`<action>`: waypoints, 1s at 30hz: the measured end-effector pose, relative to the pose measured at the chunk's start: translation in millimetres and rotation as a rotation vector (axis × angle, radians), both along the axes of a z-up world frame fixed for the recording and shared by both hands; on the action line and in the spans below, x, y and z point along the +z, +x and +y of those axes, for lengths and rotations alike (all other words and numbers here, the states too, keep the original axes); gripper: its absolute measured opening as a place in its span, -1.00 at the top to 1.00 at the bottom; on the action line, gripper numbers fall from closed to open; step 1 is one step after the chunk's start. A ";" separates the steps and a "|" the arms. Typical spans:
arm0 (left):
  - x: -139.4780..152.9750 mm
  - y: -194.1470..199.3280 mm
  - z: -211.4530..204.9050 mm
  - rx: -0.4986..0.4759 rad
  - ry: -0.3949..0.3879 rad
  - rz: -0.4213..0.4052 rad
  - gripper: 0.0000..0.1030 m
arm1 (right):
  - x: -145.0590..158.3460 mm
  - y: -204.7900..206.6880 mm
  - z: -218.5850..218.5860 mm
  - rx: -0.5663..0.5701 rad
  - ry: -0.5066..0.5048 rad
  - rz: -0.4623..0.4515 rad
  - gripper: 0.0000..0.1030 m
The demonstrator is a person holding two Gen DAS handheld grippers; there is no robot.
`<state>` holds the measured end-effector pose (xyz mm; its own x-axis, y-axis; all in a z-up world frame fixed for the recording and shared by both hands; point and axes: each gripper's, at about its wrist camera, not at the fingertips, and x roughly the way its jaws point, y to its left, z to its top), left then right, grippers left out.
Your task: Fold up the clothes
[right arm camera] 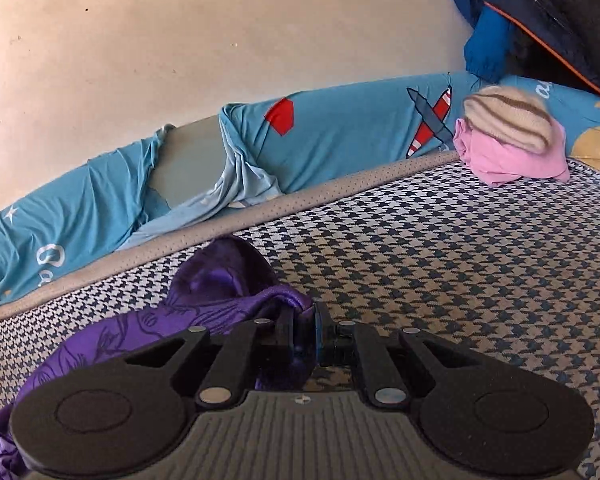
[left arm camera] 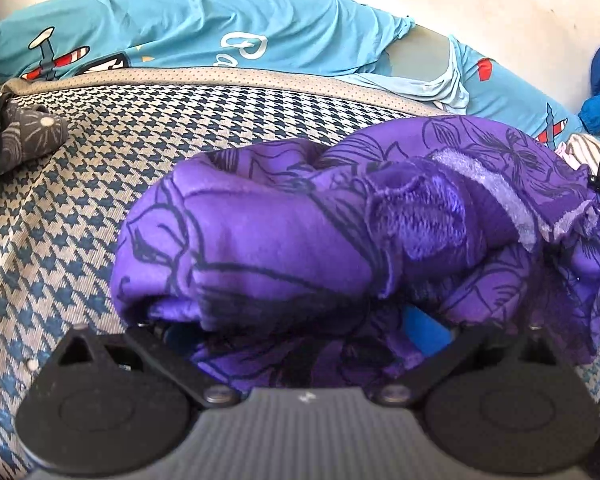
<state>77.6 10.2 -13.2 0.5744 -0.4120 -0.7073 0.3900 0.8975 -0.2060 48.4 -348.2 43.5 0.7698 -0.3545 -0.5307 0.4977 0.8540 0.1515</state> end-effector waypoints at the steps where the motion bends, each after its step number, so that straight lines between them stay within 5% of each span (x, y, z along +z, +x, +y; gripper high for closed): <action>1: -0.1 -0.1 -0.1 0.000 -0.001 -0.001 -1.00 | -0.1 -0.3 1.0 0.005 -0.017 0.005 0.82; 10: -1.6 -7.8 -2.0 -0.012 0.018 -0.026 -1.00 | -6.7 -10.1 -15.5 -0.057 0.032 0.044 0.82; 13: -1.7 -9.1 -2.6 -0.013 0.024 -0.033 -1.00 | -5.3 -15.9 -14.6 -0.030 0.041 0.038 0.66; 17: -2.2 -11.3 -3.2 -0.011 0.026 -0.041 -1.00 | 1.4 -33.7 -11.5 -0.003 0.001 0.017 0.32; 30: -0.5 -17.5 -2.3 -0.005 0.022 -0.045 -1.00 | 12.4 -88.7 -13.6 0.029 0.109 -0.133 0.21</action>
